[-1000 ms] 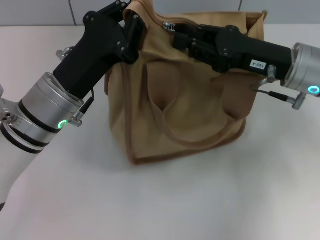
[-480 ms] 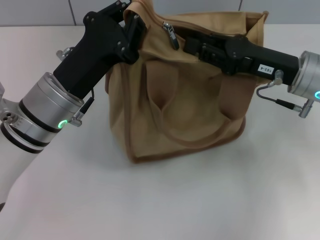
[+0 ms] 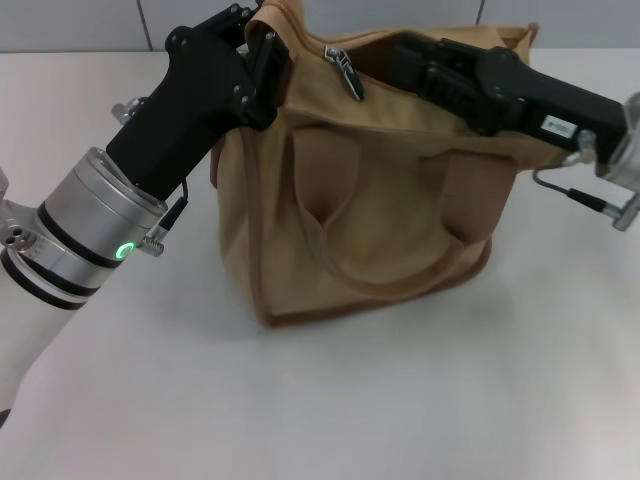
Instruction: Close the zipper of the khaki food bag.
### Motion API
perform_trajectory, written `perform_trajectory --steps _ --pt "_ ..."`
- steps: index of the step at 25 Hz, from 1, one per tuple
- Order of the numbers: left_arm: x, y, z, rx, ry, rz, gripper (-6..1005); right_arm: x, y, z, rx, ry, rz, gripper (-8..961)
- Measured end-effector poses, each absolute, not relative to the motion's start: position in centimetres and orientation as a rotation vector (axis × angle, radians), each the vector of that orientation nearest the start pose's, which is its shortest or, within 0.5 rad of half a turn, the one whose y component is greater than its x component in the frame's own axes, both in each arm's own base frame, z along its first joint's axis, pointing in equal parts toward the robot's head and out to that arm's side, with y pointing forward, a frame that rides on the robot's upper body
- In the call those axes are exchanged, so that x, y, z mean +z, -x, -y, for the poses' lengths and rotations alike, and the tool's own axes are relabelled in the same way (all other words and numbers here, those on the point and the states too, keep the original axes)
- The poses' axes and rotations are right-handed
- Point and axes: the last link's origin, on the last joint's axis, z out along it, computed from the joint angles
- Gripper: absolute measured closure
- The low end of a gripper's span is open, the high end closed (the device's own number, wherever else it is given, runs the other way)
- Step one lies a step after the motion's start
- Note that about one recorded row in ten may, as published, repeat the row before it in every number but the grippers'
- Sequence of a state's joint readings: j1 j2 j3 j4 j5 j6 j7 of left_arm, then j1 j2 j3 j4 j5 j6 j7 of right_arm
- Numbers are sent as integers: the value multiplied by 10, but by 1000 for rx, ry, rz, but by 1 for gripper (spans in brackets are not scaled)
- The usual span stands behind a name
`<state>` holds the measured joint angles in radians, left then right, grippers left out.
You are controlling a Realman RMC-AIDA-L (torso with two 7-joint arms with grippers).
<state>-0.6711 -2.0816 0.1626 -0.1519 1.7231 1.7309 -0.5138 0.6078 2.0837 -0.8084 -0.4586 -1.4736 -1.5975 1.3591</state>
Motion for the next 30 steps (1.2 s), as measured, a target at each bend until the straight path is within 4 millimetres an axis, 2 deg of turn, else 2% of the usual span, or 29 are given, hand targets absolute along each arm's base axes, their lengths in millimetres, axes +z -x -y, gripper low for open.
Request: perform_trajectory --steps 11,15,21,30 --pt "-36 191 -317 -1540 2007 261 891 11 -205 -327 1489 2524 -634 650" --pt "-37 190 -317 -1543 2011 258 890 5 -205 -331 1477 2515 -700 650" --pt "-37 188 -318 -1552 2013 251 889 -8 -193 -340 1463 2561 -812 526" --pt "-37 186 -319 -1558 2015 246 888 -15 -188 -341 1427 2613 -873 524"
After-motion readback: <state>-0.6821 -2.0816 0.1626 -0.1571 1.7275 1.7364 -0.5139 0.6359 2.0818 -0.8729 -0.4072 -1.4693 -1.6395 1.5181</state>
